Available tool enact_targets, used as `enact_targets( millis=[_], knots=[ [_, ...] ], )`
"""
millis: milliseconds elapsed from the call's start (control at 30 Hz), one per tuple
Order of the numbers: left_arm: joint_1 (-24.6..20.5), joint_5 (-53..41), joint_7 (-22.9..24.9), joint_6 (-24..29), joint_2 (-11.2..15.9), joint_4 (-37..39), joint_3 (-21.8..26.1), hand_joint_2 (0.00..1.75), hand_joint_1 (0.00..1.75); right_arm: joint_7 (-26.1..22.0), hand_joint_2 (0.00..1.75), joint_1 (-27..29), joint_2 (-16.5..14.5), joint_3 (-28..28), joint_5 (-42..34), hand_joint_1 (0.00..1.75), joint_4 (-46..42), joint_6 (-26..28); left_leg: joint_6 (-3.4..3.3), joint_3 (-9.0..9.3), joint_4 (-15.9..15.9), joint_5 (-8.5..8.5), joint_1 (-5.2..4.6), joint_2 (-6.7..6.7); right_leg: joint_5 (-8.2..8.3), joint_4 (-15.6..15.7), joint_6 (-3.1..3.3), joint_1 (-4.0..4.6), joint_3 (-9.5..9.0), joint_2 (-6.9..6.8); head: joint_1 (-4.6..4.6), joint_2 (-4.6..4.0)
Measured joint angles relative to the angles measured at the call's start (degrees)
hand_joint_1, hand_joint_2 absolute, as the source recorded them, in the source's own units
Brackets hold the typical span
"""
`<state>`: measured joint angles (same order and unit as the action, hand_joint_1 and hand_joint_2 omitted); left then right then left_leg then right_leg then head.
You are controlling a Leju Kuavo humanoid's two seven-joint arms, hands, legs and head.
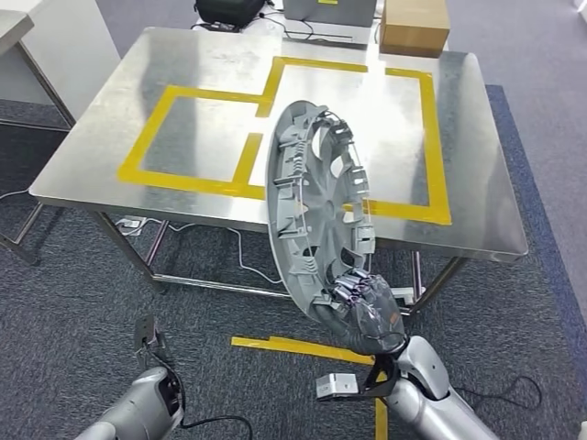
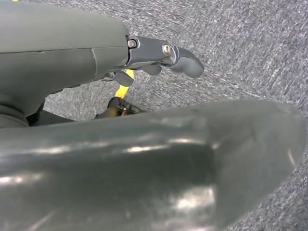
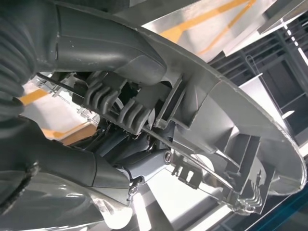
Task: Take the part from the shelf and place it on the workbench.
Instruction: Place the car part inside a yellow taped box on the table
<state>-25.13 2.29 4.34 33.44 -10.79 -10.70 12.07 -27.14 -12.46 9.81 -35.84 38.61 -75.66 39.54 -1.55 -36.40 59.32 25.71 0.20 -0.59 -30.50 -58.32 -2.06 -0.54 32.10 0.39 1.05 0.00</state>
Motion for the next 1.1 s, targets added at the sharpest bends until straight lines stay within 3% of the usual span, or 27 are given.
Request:
enact_targets(
  millis=[67, 133, 167, 200, 233, 300, 333, 367, 467, 533, 567, 633, 667, 700, 733, 800, 833, 867, 933, 1033, 1100],
  knots=[
    [-0.09, 0.0, -0.01, -0.01, -0.01, -0.01, 0.01, 0.0, 0.0, -0.04, 1.75, -0.3, 0.0, -0.03, -0.28, 1.75, 0.1, 0.0, -0.54, 0.74, -0.42, 0.31, 0.26, -0.02, -1.91, -4.4, -0.46, -0.07, 2.4, -0.08, -0.31, 0.0],
    [-0.04, 0.03, -0.01, -0.02, 0.02, -0.01, 0.02, 0.0, 0.0, -0.07, 1.75, -0.44, 0.0, -0.07, -0.59, 1.75, 0.32, 0.0, -0.9, 1.1, -0.42, 0.74, 0.25, -0.02, -4.16, -12.31, -0.71, -0.14, 7.31, -0.11, -0.5, 0.0],
    [0.08, 0.05, 0.0, -0.02, 0.03, -0.01, 0.02, 0.0, 0.0, -0.09, 1.75, -0.4, 0.0, -0.1, -0.64, 1.75, 0.44, 0.0, -0.97, 1.34, -0.41, 1.0, 0.24, -0.04, -4.34, -15.19, -0.79, -0.16, 9.53, -0.11, -0.49, 0.0],
    [0.2, 0.08, 0.0, -0.02, 0.05, -0.01, 0.02, 0.0, 0.0, -0.1, 1.75, -0.38, 0.0, -0.13, -0.66, 1.75, 0.56, -0.01, -0.95, 1.7, -0.41, 1.31, 0.24, -0.08, -3.37, -16.1, -0.81, -0.16, 10.8, -0.12, -0.5, 0.0],
    [0.28, 0.1, -0.01, -0.02, 0.07, -0.01, 0.02, 0.0, 0.0, -0.12, 1.75, -0.38, 0.0, -0.14, -0.67, 1.75, 0.65, -0.01, -0.89, 2.21, -0.4, 1.67, 0.24, -0.15, -1.25, -14.73, -0.75, -0.16, 10.9, -0.14, -0.51, 0.0],
    [0.3, 0.14, -0.02, -0.08, 0.07, -0.01, 0.03, 0.0, 0.0, -0.11, 1.75, -0.43, 0.0, -0.14, -0.69, 1.75, 0.77, -0.02, -0.56, 3.45, -0.41, 2.54, 0.21, -0.26, 4.02, -7.71, -0.48, -0.11, 8.53, -0.24, -0.5, 0.0],
    [0.22, 0.15, -0.03, -0.11, 0.08, -0.01, 0.04, 0.0, 0.0, -0.12, 1.75, -0.49, 0.0, -0.14, -0.7, 1.75, 0.8, -0.03, -0.3, 3.86, -0.35, 2.94, 0.13, -0.29, 5.49, -4.37, -0.32, -0.02, 6.98, -0.28, -0.5, 0.0],
    [0.14, 0.18, -0.04, -0.15, 0.09, -0.01, 0.04, 0.0, 0.0, -0.13, 1.75, -0.59, -0.01, -0.17, -0.68, 1.75, 0.84, -0.04, -0.03, 4.02, -0.3, 3.21, 0.04, -0.29, 5.86, -2.09, -0.09, 0.07, 5.79, -0.29, -0.5, 0.0],
    [0.04, 0.31, -0.08, -0.18, 0.16, -0.02, 0.05, 0.0, 0.0, -0.14, 1.75, -0.93, -0.04, -0.36, -0.62, 1.75, 0.9, -0.11, 0.79, 4.01, -0.42, 3.65, -0.02, -0.19, 4.56, -0.38, 0.85, 0.16, 4.5, -0.11, -0.52, 0.0],
    [-0.04, 0.33, -0.14, -0.25, 0.26, -0.03, 0.07, 0.0, 0.0, -0.07, 1.75, -1.28, -0.08, -0.48, -0.51, 1.75, 0.96, -0.17, 1.45, 3.51, 1.25, 4.78, 0.06, -0.08, 4.22, 0.02, 1.58, -0.05, 3.78, -0.11, -0.33, 0.0],
    [-0.08, 0.34, -0.16, -0.31, 0.33, -0.03, 0.09, 0.0, 0.0, -0.02, 1.75, -1.5, -0.11, -0.52, -0.44, 1.75, 1.04, -0.21, 1.76, 2.35, 3.76, 5.96, 0.13, -0.03, 4.01, 0.2, 1.9, -0.18, 3.31, -0.16, -0.21, 0.0],
    [0.06, 0.47, -0.17, -0.49, 0.47, -0.03, 0.14, 0.0, 0.0, 0.05, 1.75, -1.83, -0.2, -0.61, -0.34, 1.75, 1.38, -0.34, 2.19, -1.86, 11.61, 8.7, 0.25, 0.06, 3.44, 0.24, 2.3, -0.16, 2.59, -0.23, -0.02, 0.0],
    [0.24, 0.54, -0.17, -0.59, 0.57, -0.03, 0.17, 0.0, 0.0, 0.08, 1.75, -1.92, -0.24, -0.63, -0.32, 1.75, 1.62, -0.47, 2.31, -3.97, 14.93, 9.37, 0.29, 0.08, 3.14, 0.23, 2.34, -0.15, 2.24, -0.21, -0.03, 0.0],
    [0.42, 0.59, -0.17, -0.73, 0.67, -0.03, 0.19, 0.0, 0.0, 0.12, 1.75, -2.01, -0.28, -0.68, -0.31, 1.75, 1.91, -0.66, 2.34, -5.35, 16.51, 8.84, 0.31, 0.09, 2.8, 0.23, 2.34, -0.14, 1.79, -0.16, -0.03, 0.0],
    [0.54, 0.59, -0.2, -0.84, 0.76, -0.03, 0.21, 0.0, 0.0, 0.17, 1.75, -2.15, -0.33, -0.75, -0.31, 1.75, 2.22, -0.87, 2.29, -5.68, 15.81, 7.07, 0.31, 0.09, 2.43, 0.23, 2.3, -0.13, 1.25, -0.1, -0.02, 0.0],
    [0.59, 0.57, -0.3, -0.99, 0.99, -0.03, 0.24, 0.0, 0.0, 0.47, 1.75, -2.67, -0.58, -0.92, -0.41, 1.75, 3.04, -1.57, 1.89, -3.68, 8.91, 1.38, 0.25, 0.11, 1.57, 0.24, 2.08, -0.13, -0.03, 0.0, -0.03, 0.0],
    [0.57, 0.55, -0.35, -1.02, 1.11, -0.03, 0.26, 0.0, 0.0, 0.66, 1.75, -3.13, -0.76, -0.98, -0.63, 1.75, 3.64, -2.03, 1.62, -2.36, 5.44, -0.57, 0.11, 0.14, 1.16, 0.25, 1.85, -0.06, -0.48, 0.03, -0.05, 0.0],
    [0.51, 0.53, -0.39, -1.04, 1.21, -0.03, 0.28, 0.0, 0.0, 0.84, 1.75, -3.66, -0.96, -1.04, -0.93, 1.75, 4.3, -2.57, 1.3, -1.18, 2.56, -1.38, -0.04, 0.17, 0.87, 0.25, 1.56, 0.0, -0.69, 0.08, -0.04, 0.0],
    [0.42, 0.49, -0.43, -1.05, 1.31, -0.02, 0.31, 0.0, 0.0, 0.94, 1.75, -4.67, -1.21, -1.1, -1.58, 1.75, 5.47, -3.45, 0.8, -0.29, 0.63, -0.67, -0.32, 0.16, 0.66, 0.43, 0.93, 0.07, -0.61, 0.11, -0.06, 0.0],
    [0.4, 0.28, -0.59, -1.04, 1.36, -0.03, 0.32, 0.0, 0.0, 0.8, 1.75, -5.72, -1.37, -1.05, -2.83, 1.75, 6.77, -4.39, 0.09, 0.6, -0.58, -0.2, 0.1, 0.04, -0.02, -0.18, -0.02, 0.06, -0.16, -0.06, -0.14, 0.0],
    [0.24, 0.14, -0.73, -1.08, 1.38, -0.03, 0.34, 0.0, 0.0, 0.91, 1.75, -6.52, -1.4, -0.62, -4.02, 1.75, 8.28, -5.12, -0.44, 1.32, -1.01, 0.08, 0.33, 0.06, -1.95, -5.36, -0.45, -0.03, 2.92, -0.13, -0.31, 0.0]
  ],
)
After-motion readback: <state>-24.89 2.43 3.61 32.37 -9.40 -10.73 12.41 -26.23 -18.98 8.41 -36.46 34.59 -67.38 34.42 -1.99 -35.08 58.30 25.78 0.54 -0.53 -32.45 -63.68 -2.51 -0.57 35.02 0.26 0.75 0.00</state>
